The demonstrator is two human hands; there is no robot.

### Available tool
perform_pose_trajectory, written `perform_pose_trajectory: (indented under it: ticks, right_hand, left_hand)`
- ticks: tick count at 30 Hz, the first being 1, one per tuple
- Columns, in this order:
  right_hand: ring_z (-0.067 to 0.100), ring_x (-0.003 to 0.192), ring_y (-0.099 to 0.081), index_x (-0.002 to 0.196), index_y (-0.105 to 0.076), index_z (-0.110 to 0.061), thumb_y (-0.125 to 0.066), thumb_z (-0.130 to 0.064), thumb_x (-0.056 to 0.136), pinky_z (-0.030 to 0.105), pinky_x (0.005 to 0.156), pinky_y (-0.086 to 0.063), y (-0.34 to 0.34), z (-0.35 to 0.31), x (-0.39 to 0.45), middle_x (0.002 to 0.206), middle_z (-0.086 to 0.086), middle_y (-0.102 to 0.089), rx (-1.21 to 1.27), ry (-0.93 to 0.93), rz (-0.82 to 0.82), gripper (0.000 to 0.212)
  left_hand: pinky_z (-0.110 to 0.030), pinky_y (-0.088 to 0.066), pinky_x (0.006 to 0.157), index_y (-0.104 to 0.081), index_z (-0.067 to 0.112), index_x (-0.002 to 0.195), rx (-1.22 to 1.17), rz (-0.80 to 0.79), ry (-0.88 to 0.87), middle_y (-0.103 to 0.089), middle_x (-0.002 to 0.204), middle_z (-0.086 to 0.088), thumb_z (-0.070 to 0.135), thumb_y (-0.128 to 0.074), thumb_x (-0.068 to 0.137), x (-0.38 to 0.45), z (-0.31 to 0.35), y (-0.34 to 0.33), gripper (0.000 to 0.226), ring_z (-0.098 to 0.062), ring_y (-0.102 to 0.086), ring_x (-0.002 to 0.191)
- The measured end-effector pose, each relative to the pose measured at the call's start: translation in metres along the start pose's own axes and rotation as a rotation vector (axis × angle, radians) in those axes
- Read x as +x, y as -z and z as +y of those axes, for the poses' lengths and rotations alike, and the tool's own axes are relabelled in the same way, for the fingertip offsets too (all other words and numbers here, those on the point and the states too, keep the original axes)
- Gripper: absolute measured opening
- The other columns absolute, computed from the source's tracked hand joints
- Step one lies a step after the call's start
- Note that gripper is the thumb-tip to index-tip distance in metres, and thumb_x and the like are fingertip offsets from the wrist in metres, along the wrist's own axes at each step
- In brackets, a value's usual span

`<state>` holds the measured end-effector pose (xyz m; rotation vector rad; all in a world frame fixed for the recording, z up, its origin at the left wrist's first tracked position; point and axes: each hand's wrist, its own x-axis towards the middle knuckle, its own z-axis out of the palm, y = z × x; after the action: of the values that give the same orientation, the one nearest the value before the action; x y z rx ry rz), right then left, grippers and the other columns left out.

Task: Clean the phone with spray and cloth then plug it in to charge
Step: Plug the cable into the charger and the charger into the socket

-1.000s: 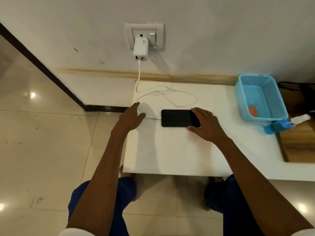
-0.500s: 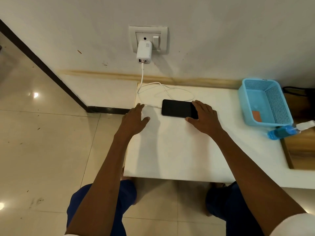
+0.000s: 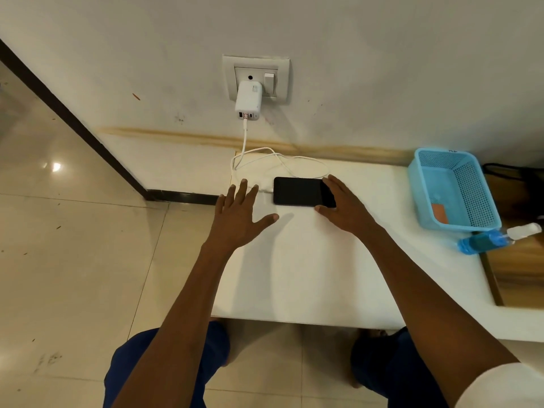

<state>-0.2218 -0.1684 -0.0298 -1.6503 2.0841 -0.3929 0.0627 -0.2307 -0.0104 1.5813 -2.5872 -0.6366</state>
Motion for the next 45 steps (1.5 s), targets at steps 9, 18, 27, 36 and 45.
perform_pose_trajectory:
  ticks: [9,18,27,36,45]
  right_hand:
    - [0.028,0.13,-0.047,0.136,-0.058,-0.021,-0.05,-0.031,0.102,0.04,0.107,-0.041,0.01,-0.015,0.021,0.142,0.005,-0.051,-0.052,0.11,0.191,0.036]
    - [0.017,0.12,-0.056,0.13,-0.062,-0.03,-0.043,-0.048,0.102,0.034,0.096,-0.045,0.026,-0.01,0.041,0.136,-0.004,-0.051,-0.149,0.03,0.043,0.038]
    - [0.017,0.138,-0.043,0.141,-0.052,-0.024,-0.045,-0.046,0.102,0.038,0.107,-0.041,0.02,0.008,0.022,0.153,-0.003,-0.04,-0.094,-0.039,0.112,0.045]
    - [0.023,0.137,-0.044,0.141,-0.052,-0.015,-0.045,-0.043,0.103,0.04,0.106,-0.043,0.01,0.015,0.006,0.151,0.007,-0.044,-0.149,-0.028,0.209,0.048]
    - [0.026,0.146,-0.032,0.151,-0.039,-0.016,-0.045,-0.047,0.102,0.041,0.116,-0.033,0.006,0.016,-0.007,0.158,0.007,-0.035,-0.162,0.012,0.205,0.058]
  left_hand:
    - [-0.048,-0.005,0.122,-0.01,0.025,0.159,0.141,0.003,-0.061,-0.002,0.167,-0.009,0.063,-0.036,0.097,0.01,0.026,-0.025,0.077,-0.033,-0.003,0.153]
    - [-0.051,-0.008,0.121,-0.014,0.027,0.158,0.167,-0.023,-0.082,-0.011,0.167,-0.005,0.064,-0.034,0.097,0.018,0.025,-0.029,0.075,-0.035,-0.006,0.153]
    - [-0.05,-0.007,0.121,-0.012,0.021,0.158,0.135,-0.067,-0.091,-0.006,0.167,-0.004,0.066,-0.036,0.096,0.023,0.031,-0.032,0.081,-0.034,-0.005,0.153]
    - [-0.048,-0.01,0.121,-0.011,0.026,0.159,0.092,-0.136,-0.164,-0.004,0.167,0.001,0.064,-0.039,0.096,0.022,0.024,-0.029,0.079,-0.027,-0.002,0.154]
    - [-0.047,-0.01,0.122,-0.008,0.025,0.159,0.091,-0.165,-0.189,-0.003,0.167,0.002,0.062,-0.04,0.097,0.016,0.021,-0.024,0.079,-0.026,-0.003,0.154]
